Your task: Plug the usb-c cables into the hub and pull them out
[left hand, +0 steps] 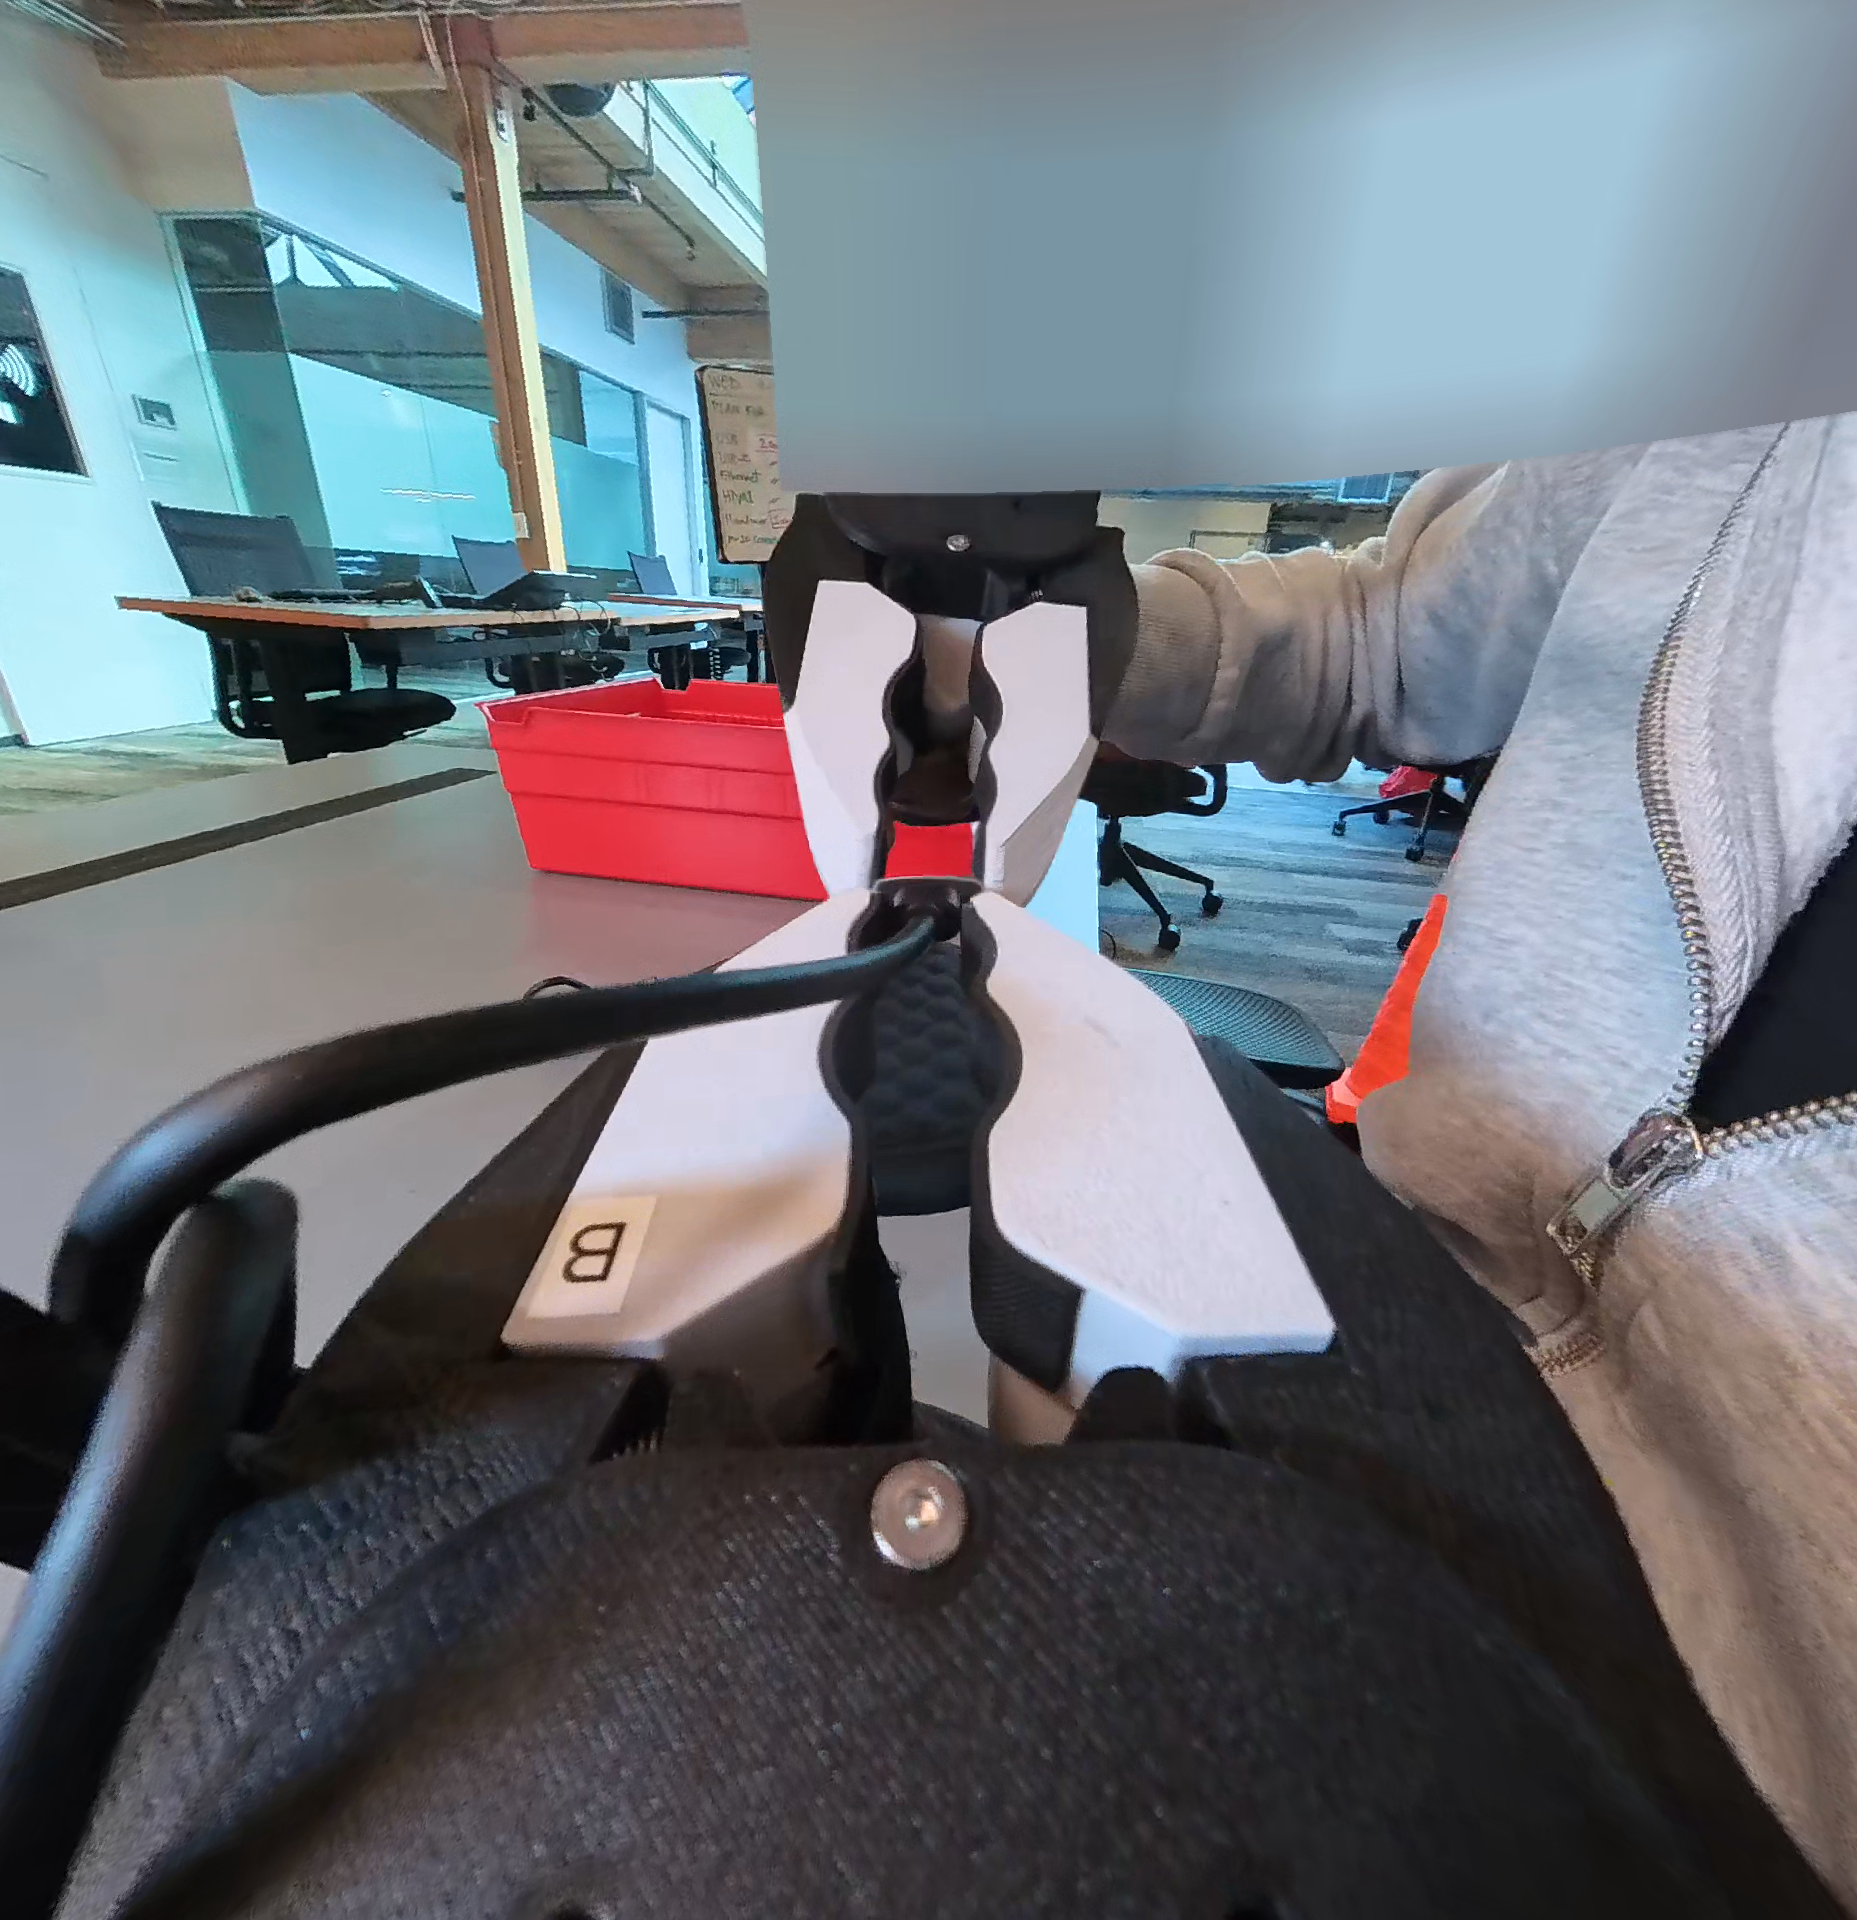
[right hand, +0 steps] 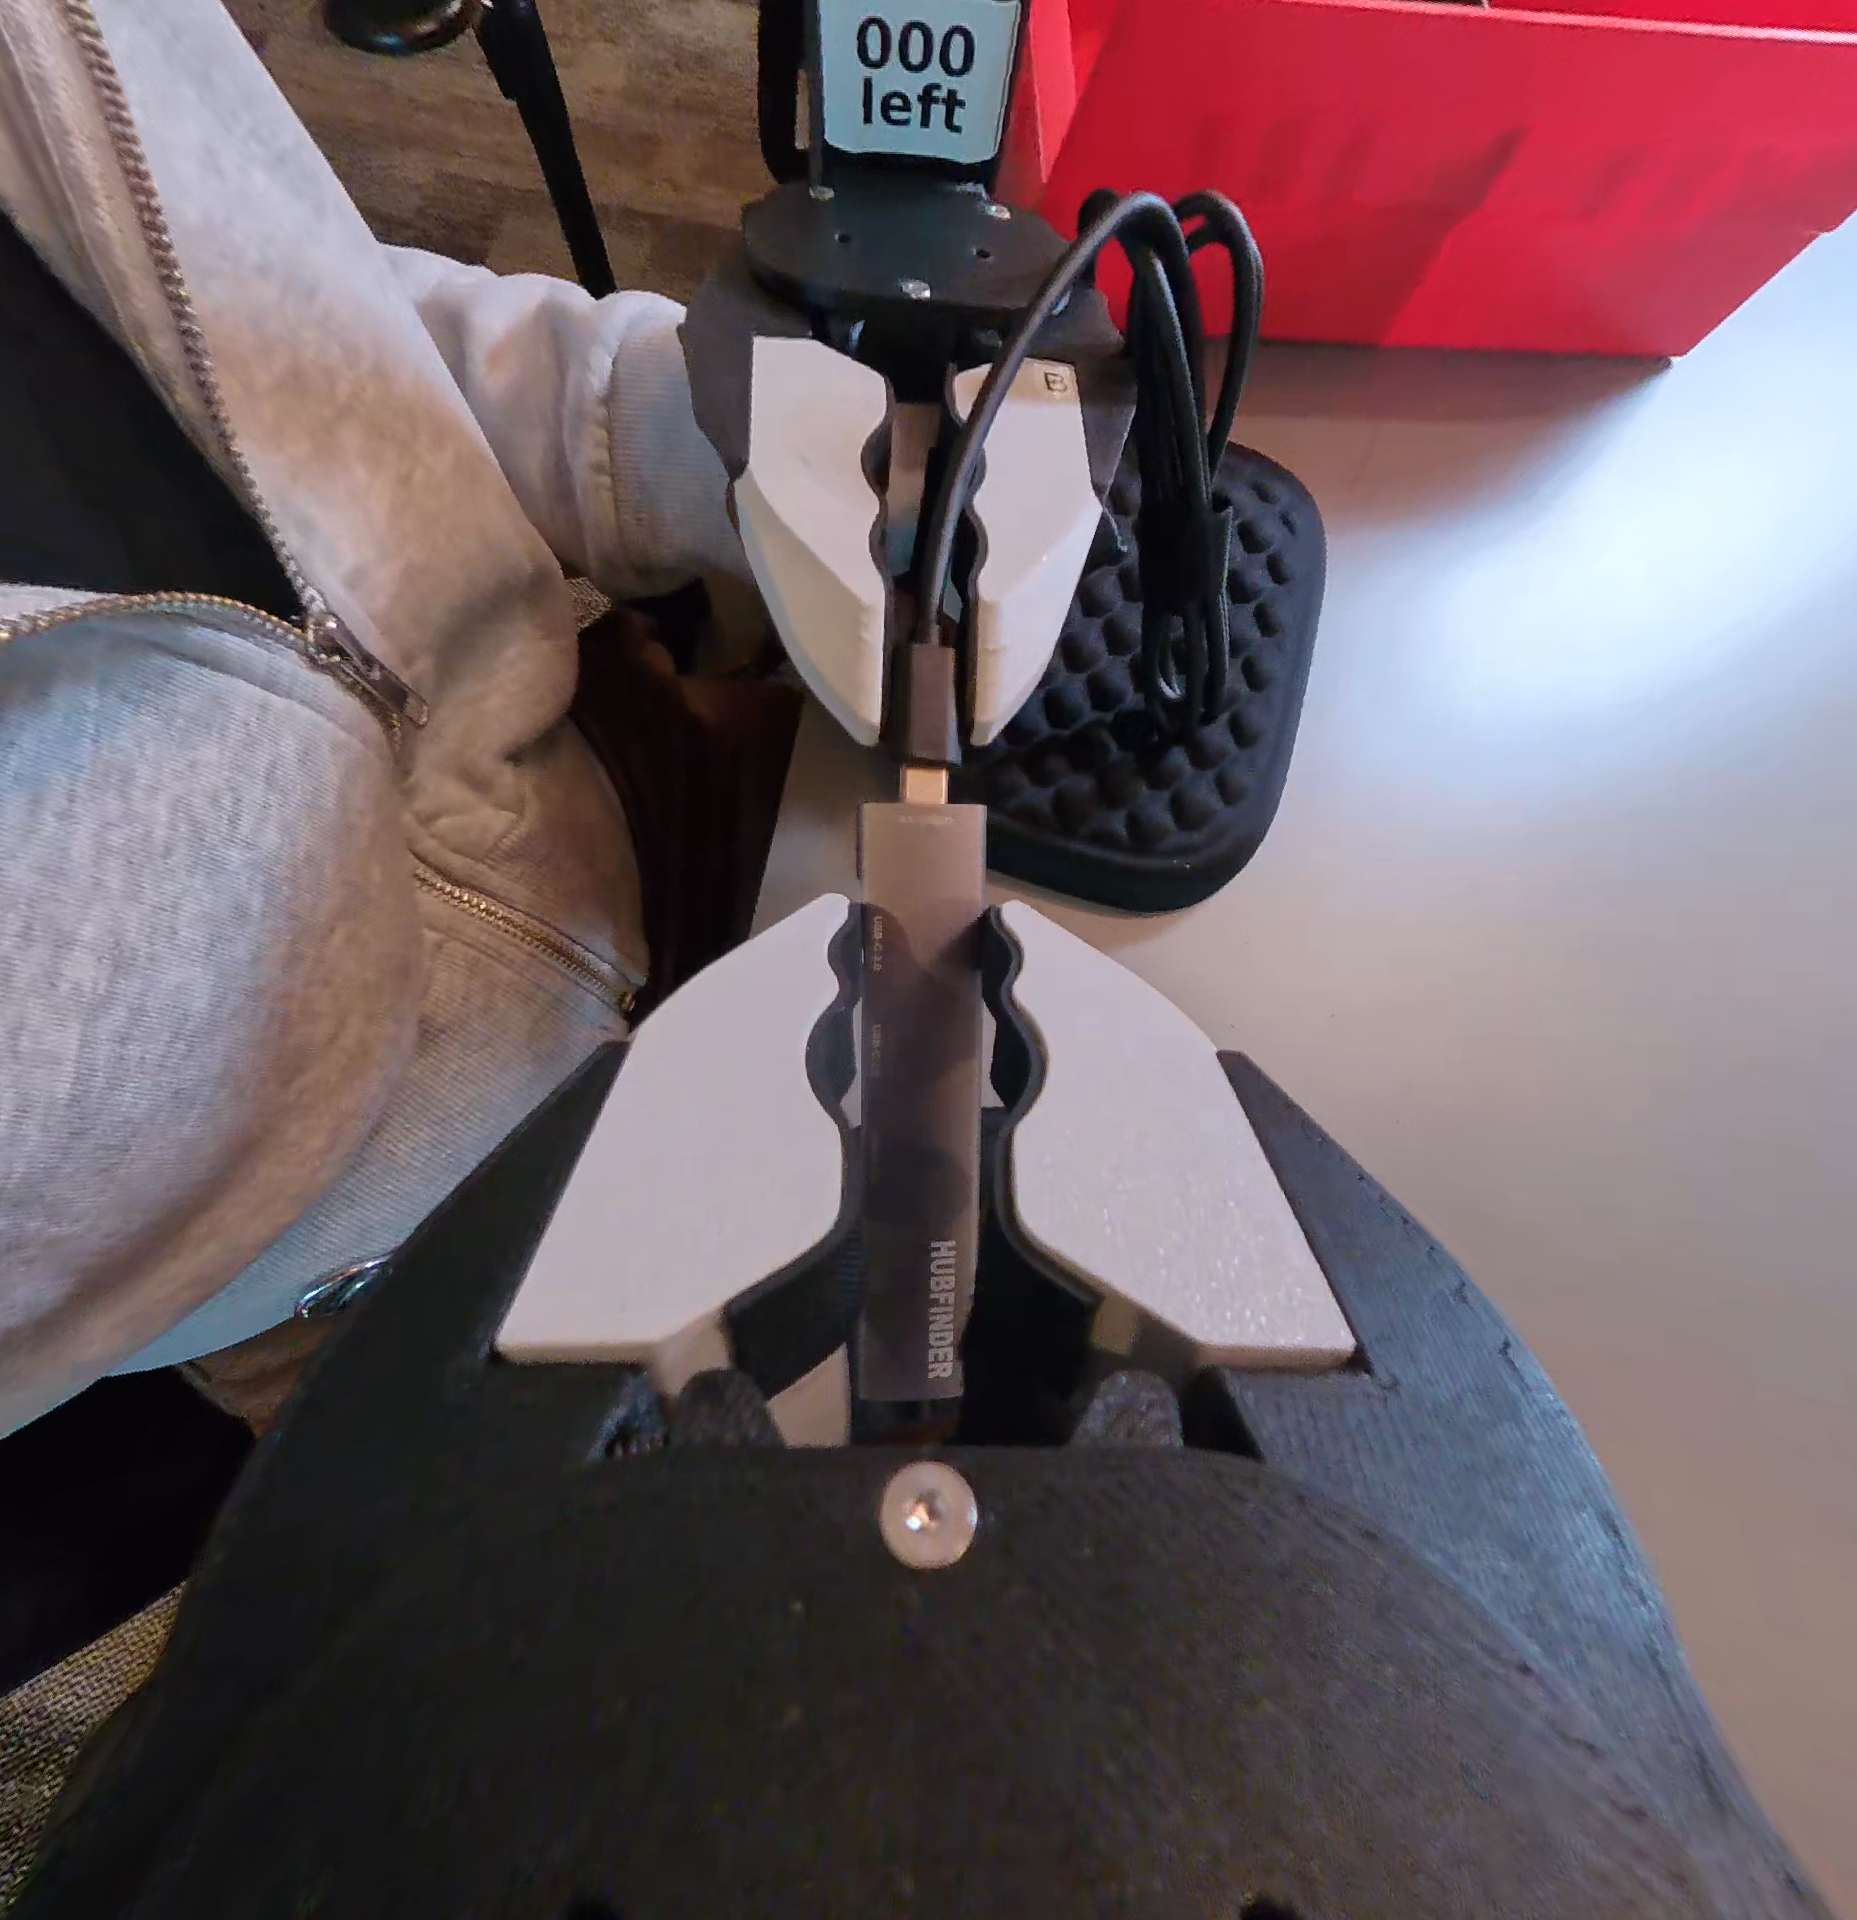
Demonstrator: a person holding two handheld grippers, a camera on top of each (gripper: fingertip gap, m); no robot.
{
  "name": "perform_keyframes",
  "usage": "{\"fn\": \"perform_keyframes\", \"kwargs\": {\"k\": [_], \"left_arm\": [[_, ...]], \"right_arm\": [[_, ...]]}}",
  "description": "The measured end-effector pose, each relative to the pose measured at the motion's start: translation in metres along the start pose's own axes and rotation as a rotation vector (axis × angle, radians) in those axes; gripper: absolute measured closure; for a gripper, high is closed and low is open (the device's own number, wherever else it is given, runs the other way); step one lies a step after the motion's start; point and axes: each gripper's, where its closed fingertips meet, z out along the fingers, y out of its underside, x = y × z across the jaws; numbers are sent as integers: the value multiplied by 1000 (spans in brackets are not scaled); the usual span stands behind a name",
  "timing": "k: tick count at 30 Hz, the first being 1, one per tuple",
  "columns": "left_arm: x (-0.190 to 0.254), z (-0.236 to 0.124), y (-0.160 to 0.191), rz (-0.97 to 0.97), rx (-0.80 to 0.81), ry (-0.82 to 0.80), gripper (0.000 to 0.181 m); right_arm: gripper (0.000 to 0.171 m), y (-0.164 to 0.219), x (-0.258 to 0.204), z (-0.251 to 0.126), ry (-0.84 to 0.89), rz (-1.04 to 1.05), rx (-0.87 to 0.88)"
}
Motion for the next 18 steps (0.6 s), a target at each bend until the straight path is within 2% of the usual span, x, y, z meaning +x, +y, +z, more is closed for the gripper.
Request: {"fn": "perform_keyframes", "kwargs": {"k": [11,18], "left_arm": [[3,6,6,76,-54,-28,167],[5,6,6,77,-58,-10,167]], "right_arm": [[151,5,-3,4,5,-4,-27],[152,-1,-5,3,-14,48,48]]}}
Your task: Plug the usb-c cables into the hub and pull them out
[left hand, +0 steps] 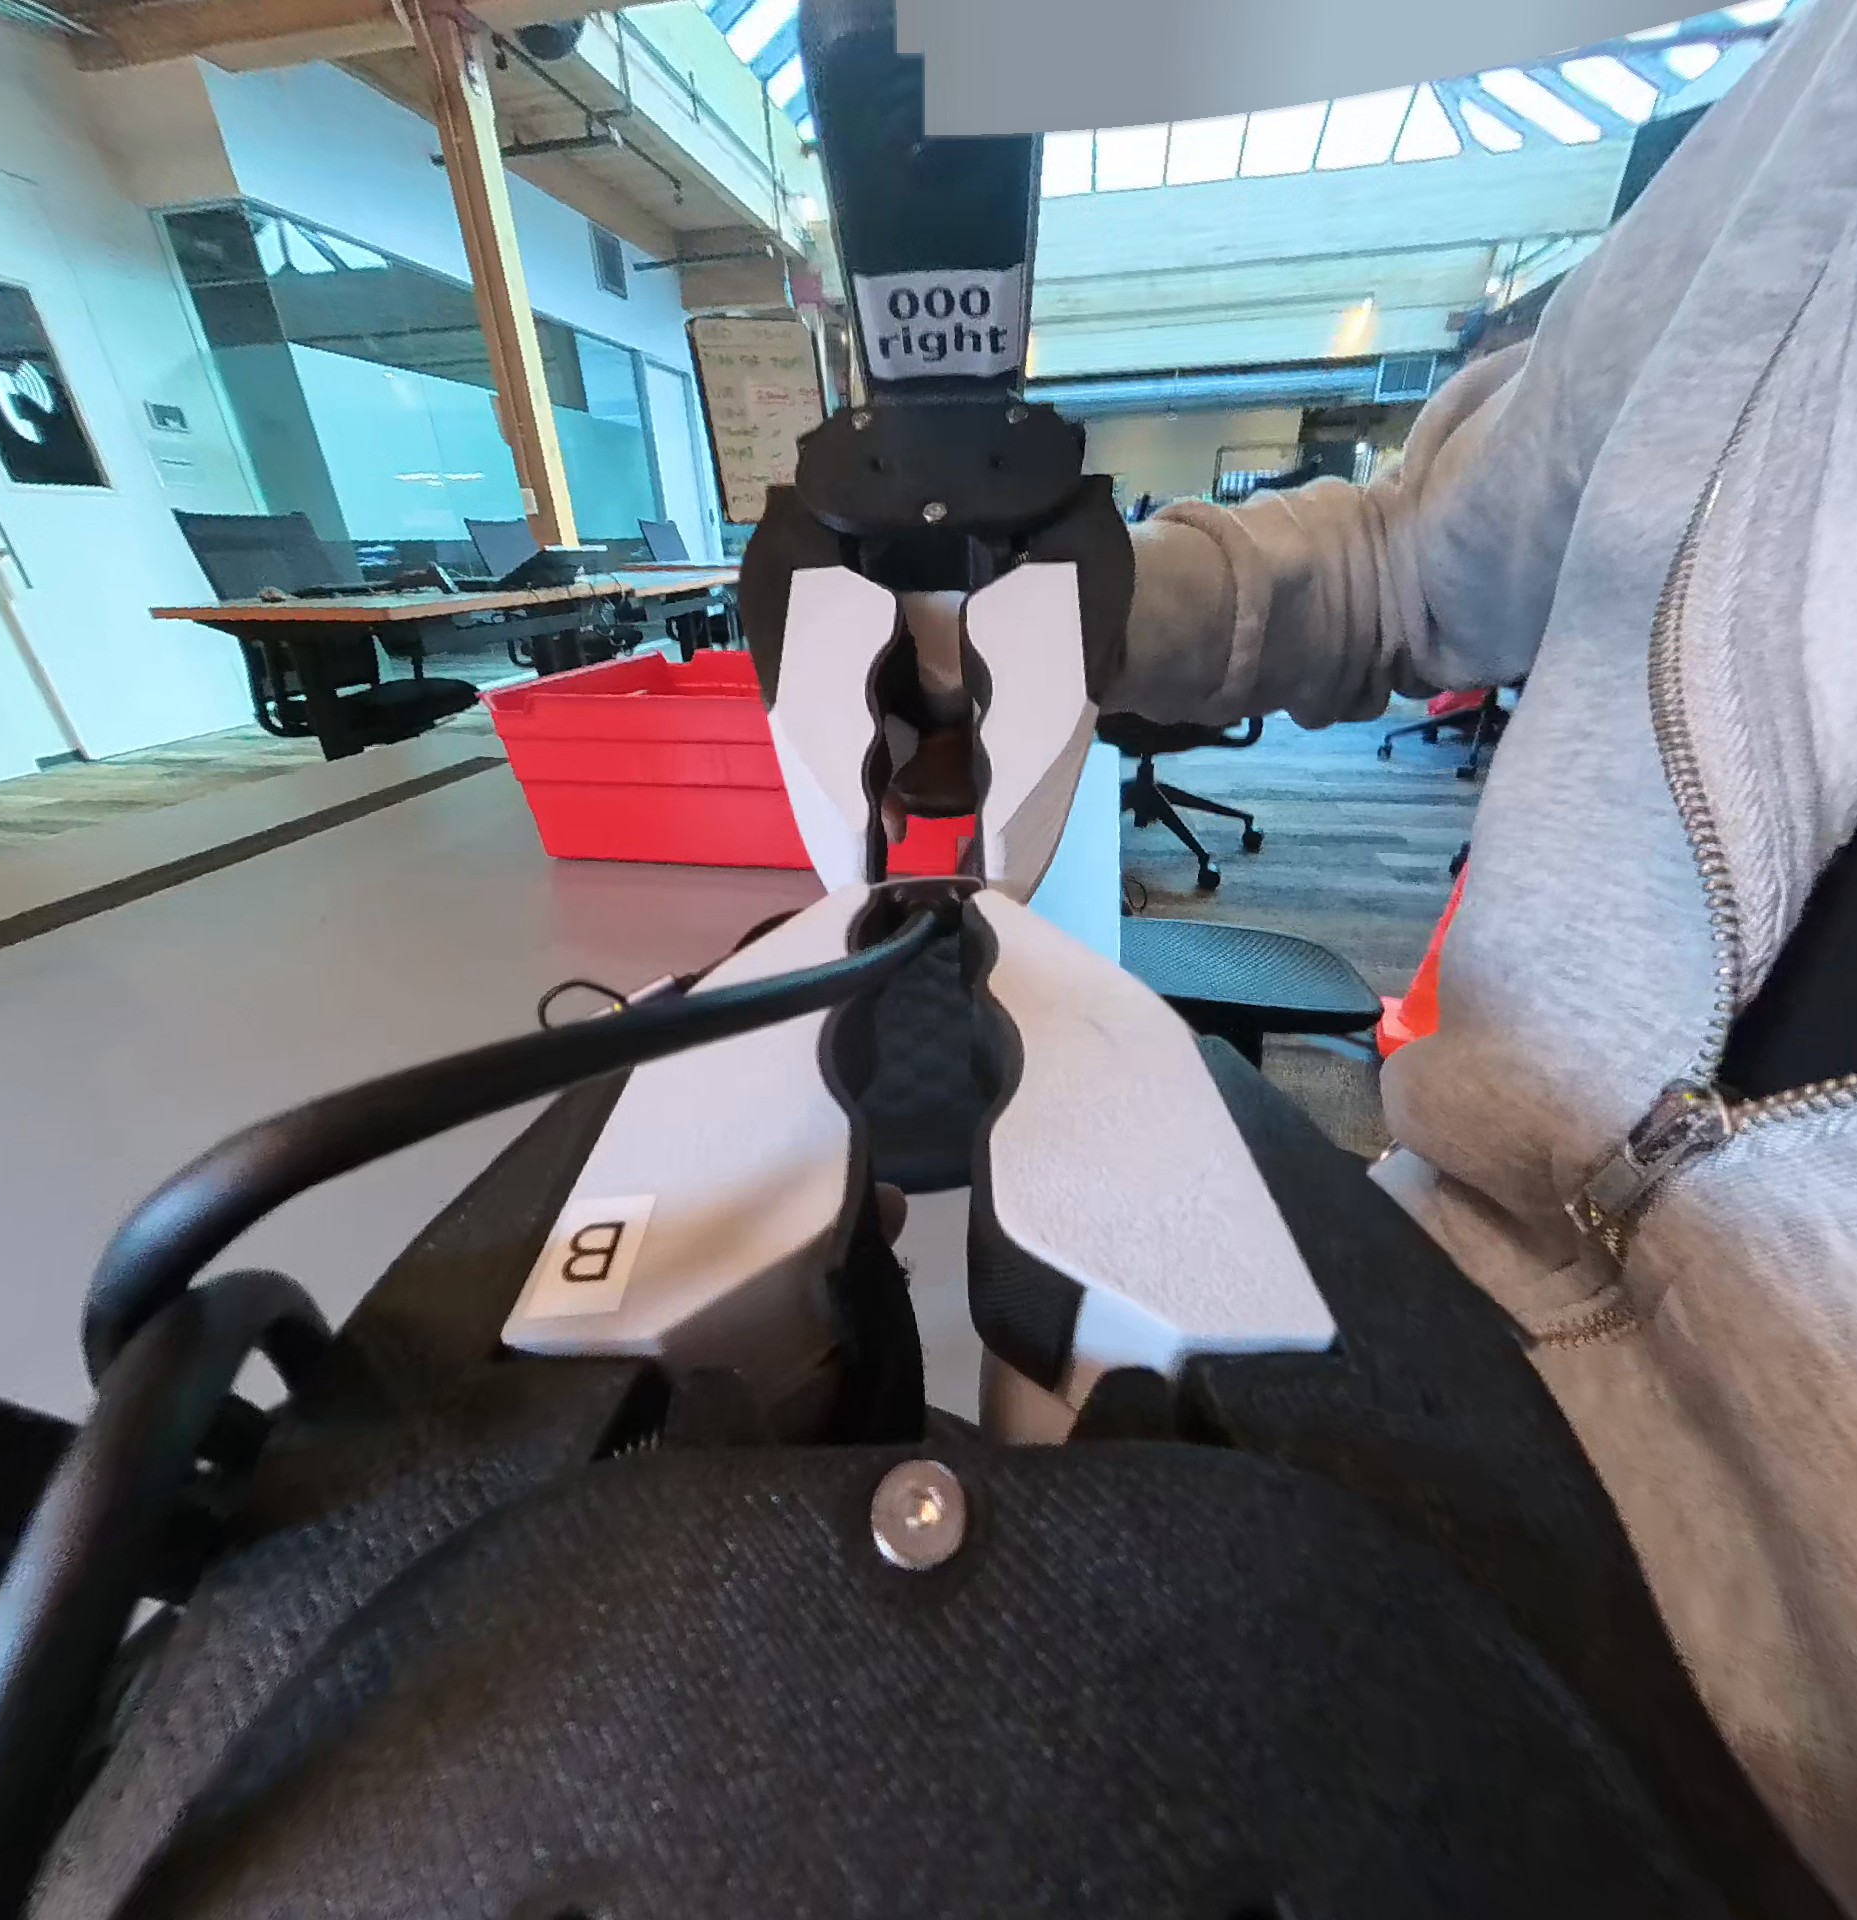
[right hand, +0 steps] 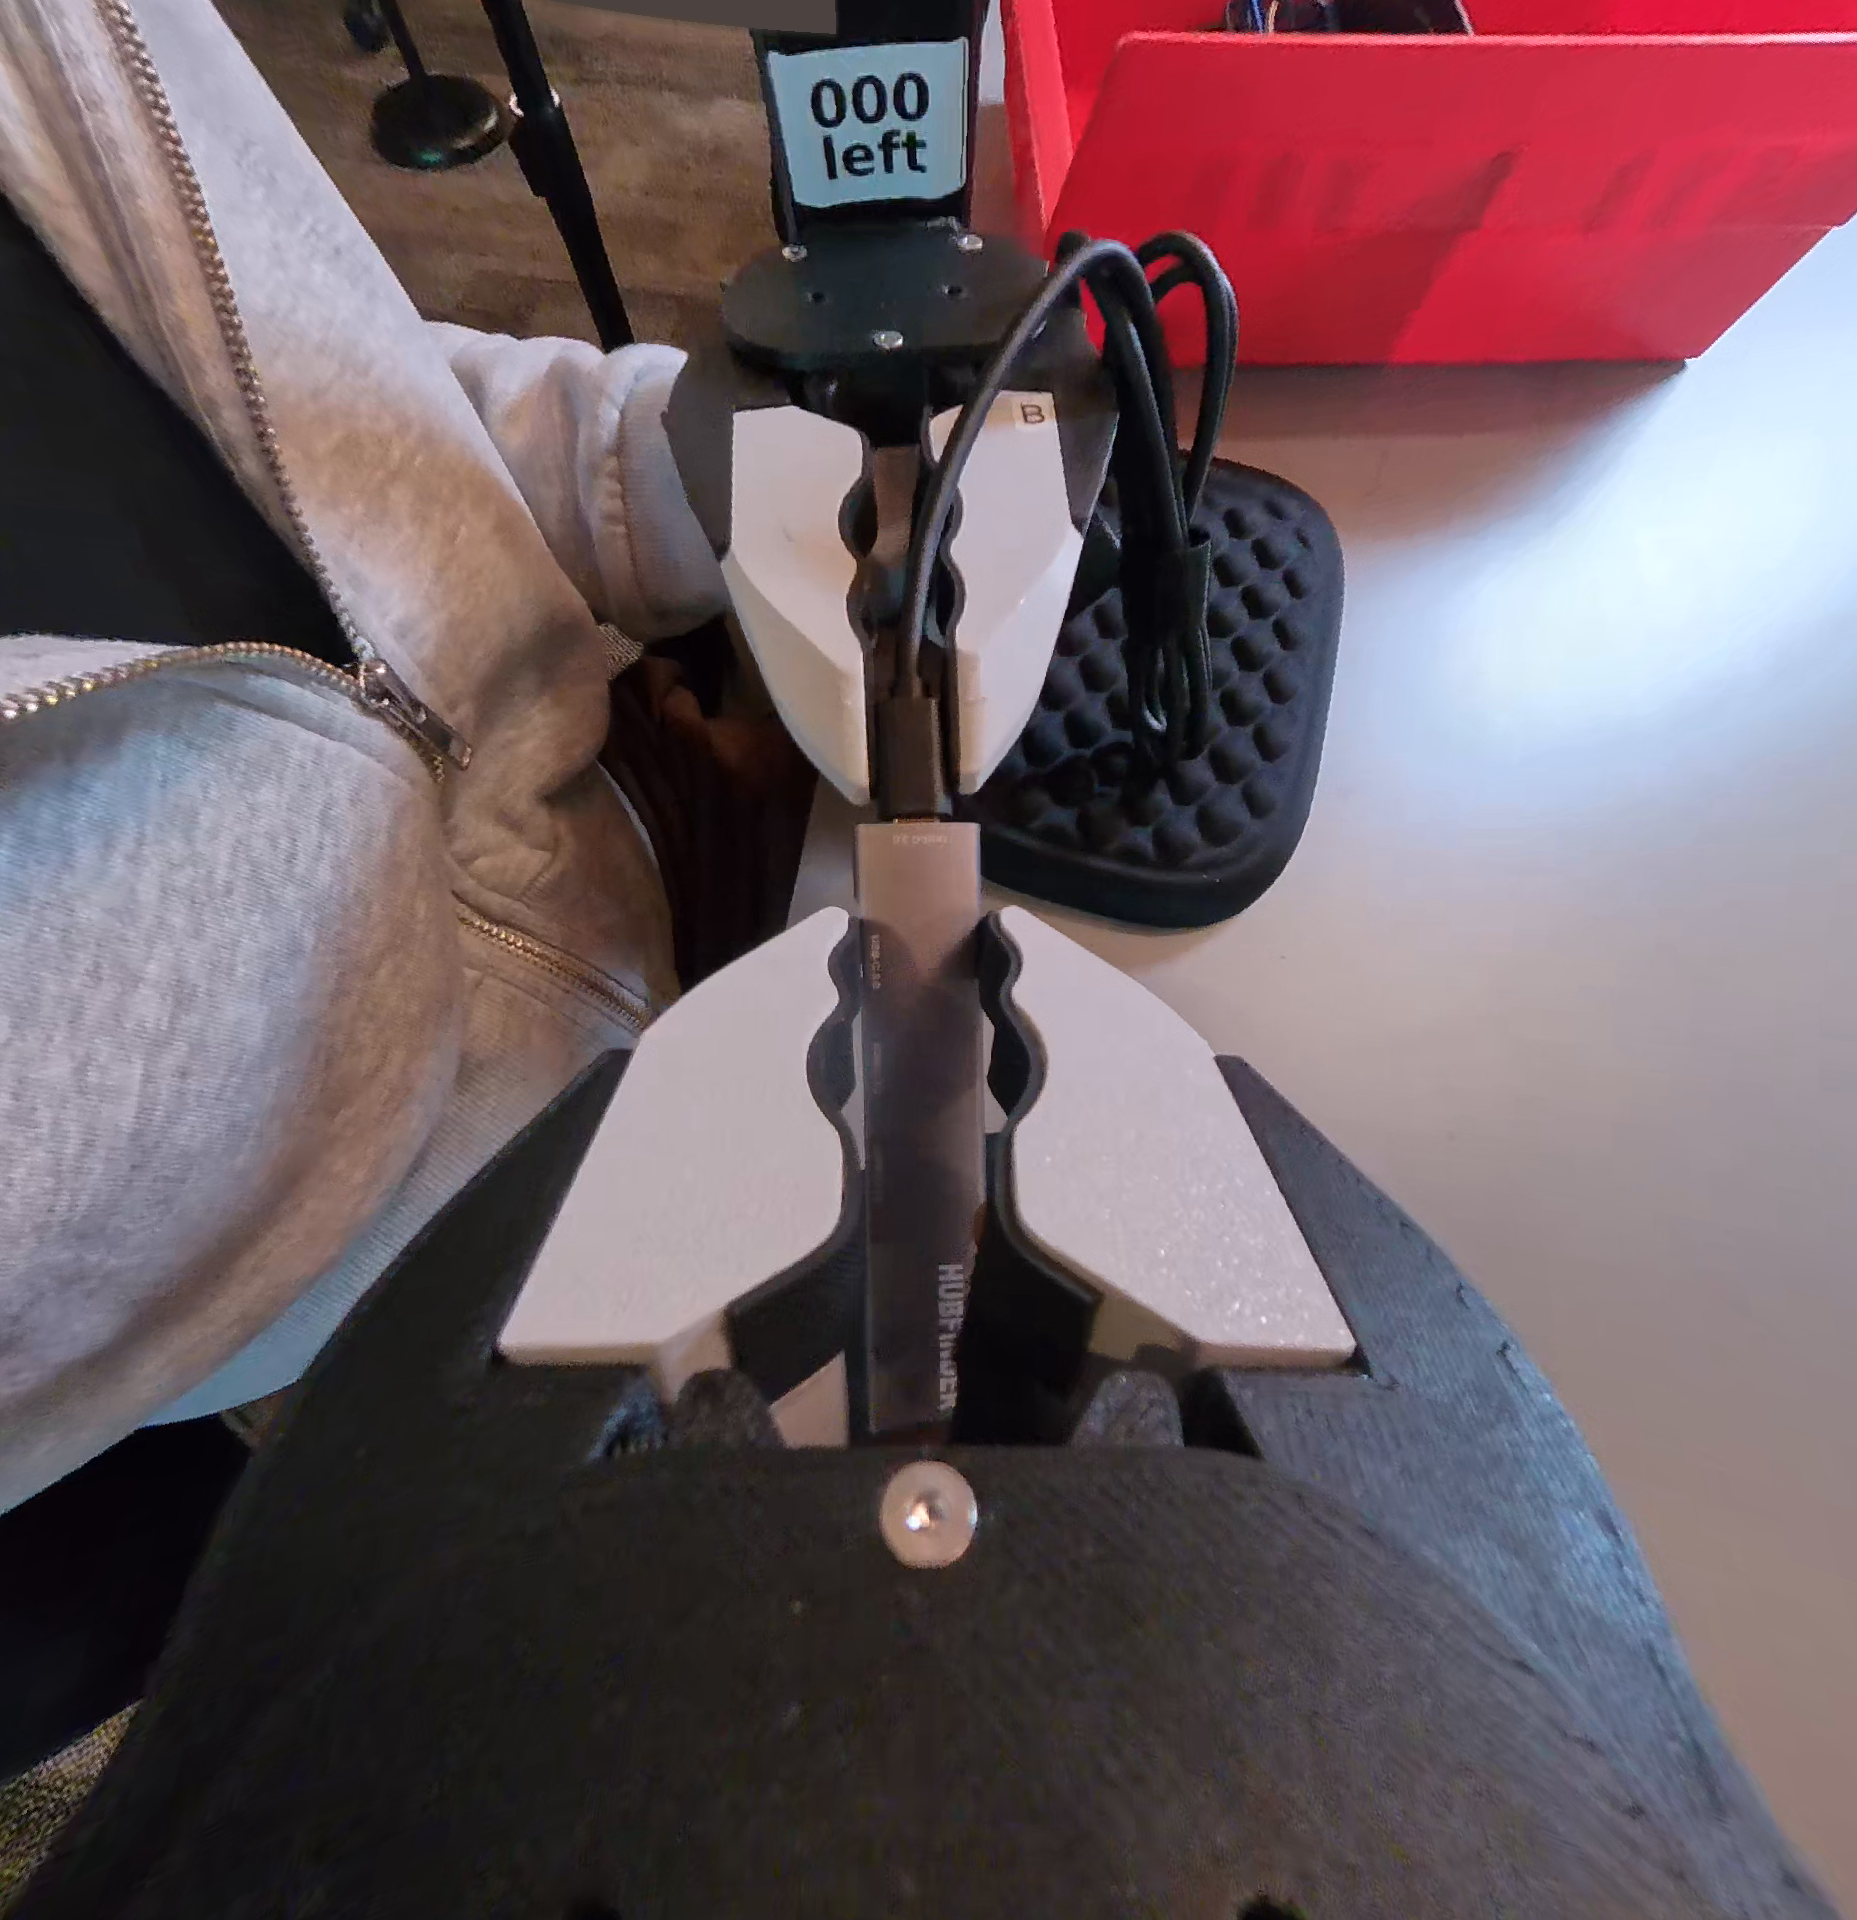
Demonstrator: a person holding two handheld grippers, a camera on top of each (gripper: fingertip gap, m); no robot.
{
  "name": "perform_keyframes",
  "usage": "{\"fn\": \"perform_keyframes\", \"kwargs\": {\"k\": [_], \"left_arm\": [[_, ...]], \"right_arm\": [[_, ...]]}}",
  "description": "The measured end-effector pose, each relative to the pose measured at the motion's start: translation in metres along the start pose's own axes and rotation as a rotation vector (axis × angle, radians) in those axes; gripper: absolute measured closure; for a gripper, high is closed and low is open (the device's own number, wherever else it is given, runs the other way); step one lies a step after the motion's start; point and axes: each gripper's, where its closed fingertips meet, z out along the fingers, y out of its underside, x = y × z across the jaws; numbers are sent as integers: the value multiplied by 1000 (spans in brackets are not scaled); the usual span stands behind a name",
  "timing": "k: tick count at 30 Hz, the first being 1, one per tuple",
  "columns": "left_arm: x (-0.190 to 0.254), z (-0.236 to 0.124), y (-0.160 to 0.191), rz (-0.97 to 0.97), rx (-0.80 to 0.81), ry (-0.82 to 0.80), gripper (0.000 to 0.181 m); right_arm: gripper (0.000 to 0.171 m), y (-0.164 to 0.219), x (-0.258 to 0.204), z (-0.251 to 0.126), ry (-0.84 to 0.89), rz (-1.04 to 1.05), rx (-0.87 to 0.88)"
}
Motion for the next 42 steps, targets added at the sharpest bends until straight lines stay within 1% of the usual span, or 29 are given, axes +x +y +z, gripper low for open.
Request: {"fn": "perform_keyframes", "kwargs": {"k": [4,6,7,9,10,12,14,17,19,22,24,27,29,30,31,33,34,35,37,40,42], "left_arm": [[-1,0,-1,-12,6,-1,168],[-9,2,-3,-56,17,-45,166],[-14,2,-4,-93,30,-68,164],[-13,4,0,-170,-19,-31,143],[-9,3,2,-195,-46,3,136],[12,-3,-5,-172,-45,126,134],[31,-13,-25,-79,51,205,136],[41,-32,-62,24,271,204,142],[35,-41,-72,25,335,176,140],[25,-47,-75,17,373,128,143],[25,-48,-74,26,360,118,144],[28,-46,-68,63,268,109,144],[30,-50,-66,89,186,98,143],[29,-54,-65,101,143,77,143],[27,-60,-65,102,97,53,143],[24,-76,-64,84,-7,12,143],[19,-86,-65,84,-58,-35,143],[12,-98,-66,98,-104,-112,143],[-8,-130,-71,129,-179,-320,143],[-39,-194,-72,94,-335,-628,143],[-56,-243,-63,102,-517,-795,143]], "right_arm": [[152,-2,1,-1,4,39,31],[151,-1,7,-3,40,67,38],[150,-7,12,-6,50,129,75],[150,-16,35,-22,125,289,177],[150,-13,50,-33,191,352,207],[150,1,75,-56,324,466,247],[150,21,92,-76,470,526,232],[150,49,100,-94,673,541,120],[150,62,95,-86,714,569,41],[150,80,85,-51,652,660,-1],[150,90,83,-28,604,731,1],[150,97,86,-8,575,779,5],[133,90,90,-9,587,764,42],[121,82,93,-14,597,738,83],[115,73,94,-20,603,709,134],[111,52,90,-33,587,639,244],[110,42,86,-39,574,608,295],[110,34,83,-47,580,587,346],[112,19,83,-64,613,539,438],[111,14,80,-80,635,501,434],[111,12,80,-93,680,457,443]]}}
